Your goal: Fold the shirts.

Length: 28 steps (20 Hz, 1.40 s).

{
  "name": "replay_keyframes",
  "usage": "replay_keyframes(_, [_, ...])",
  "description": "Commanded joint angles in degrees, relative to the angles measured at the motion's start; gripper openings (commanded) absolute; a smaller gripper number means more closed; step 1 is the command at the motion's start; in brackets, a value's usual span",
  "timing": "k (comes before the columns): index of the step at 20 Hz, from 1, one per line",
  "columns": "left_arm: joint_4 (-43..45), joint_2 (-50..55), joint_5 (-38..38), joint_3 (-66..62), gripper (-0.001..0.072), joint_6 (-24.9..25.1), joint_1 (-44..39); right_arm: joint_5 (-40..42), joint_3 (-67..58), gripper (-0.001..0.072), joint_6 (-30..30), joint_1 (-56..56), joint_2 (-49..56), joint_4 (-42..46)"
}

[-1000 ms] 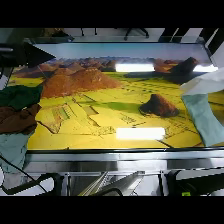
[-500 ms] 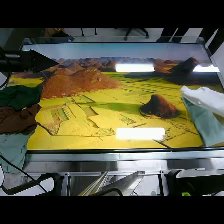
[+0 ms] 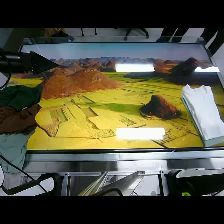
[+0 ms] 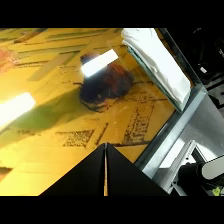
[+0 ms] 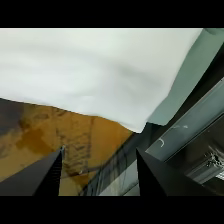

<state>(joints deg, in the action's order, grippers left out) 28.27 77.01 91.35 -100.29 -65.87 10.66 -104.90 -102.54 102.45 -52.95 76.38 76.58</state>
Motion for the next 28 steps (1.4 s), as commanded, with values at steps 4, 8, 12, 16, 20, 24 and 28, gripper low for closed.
replay_keyframes(4, [0.00,-0.04,-1.46,0.02,0.0014,-1.07,-0.02,7.56,-1.40,0.0020,-3.87,5.68,-1.75,-21.03])
replay_keyframes(8, [0.24,-2.16,-1.64,3.85,0.0012,-1.53,-2.49,16.48,8.52,0.0018,-8.50,23.93,-8.50,-18.53])
replay_keyframes(12, [0.94,-14.86,-4.04,27.63,0.0012,0.35,-9.18,27.96,36.26,0.0019,-11.02,46.47,-21.88,-12.52])
replay_keyframes(16, [4.83,-27.28,-12.04,50.64,0.0013,-0.96,-14.43,40.19,55.56,0.0018,-11.02,60.00,-29.09,-14.86])
replay_keyframes(20, [4.76,-33.86,-13.70,59.89,0.0013,-1.27,-14.78,40.22,56.22,0.0019,-10.97,62.38,-28.98,-14.91])
replay_keyframes(24, [4.72,-38.12,-15.54,64.43,0.0014,-1.27,-14.78,39.54,56.22,0.0019,-10.78,62.34,-28.96,-14.88])
replay_keyframes(28, [4.74,-40.92,-15.52,66.07,0.0014,-1.27,-14.78,39.54,56.22,0.0019,-10.80,62.34,-28.92,-14.88])
